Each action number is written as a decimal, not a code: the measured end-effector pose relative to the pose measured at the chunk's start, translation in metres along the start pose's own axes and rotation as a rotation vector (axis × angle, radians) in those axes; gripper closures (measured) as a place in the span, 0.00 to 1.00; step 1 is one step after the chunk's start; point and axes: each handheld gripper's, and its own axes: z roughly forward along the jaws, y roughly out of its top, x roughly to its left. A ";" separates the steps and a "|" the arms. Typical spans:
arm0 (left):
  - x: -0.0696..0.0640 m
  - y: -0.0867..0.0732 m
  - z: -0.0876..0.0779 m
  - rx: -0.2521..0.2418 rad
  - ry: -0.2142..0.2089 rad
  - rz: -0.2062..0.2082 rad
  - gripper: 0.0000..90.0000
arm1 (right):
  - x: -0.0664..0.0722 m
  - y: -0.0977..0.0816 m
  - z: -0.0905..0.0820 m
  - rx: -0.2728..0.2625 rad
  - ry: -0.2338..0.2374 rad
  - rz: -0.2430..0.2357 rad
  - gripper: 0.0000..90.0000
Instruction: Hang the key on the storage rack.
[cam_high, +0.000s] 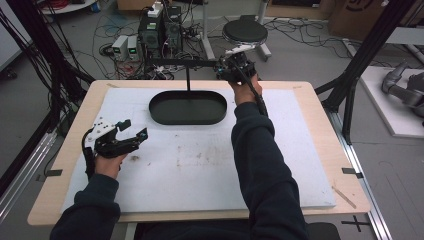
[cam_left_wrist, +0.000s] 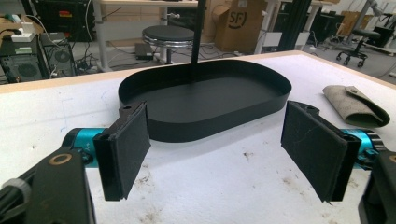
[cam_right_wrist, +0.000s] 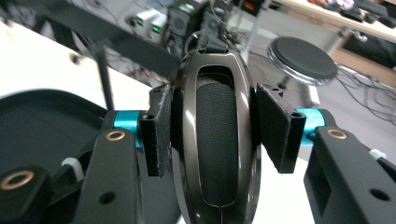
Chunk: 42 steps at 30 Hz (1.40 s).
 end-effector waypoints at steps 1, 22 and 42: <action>0.000 0.000 0.000 -0.001 0.000 -0.001 0.26 | -0.002 -0.004 0.001 0.002 -0.002 -0.004 0.55; 0.000 0.000 0.000 -0.001 -0.007 0.005 0.26 | -0.013 -0.044 0.013 0.161 0.083 -0.039 0.50; 0.002 -0.001 0.003 0.021 0.002 -0.012 0.26 | -0.068 -0.165 -0.108 0.023 0.178 0.024 0.21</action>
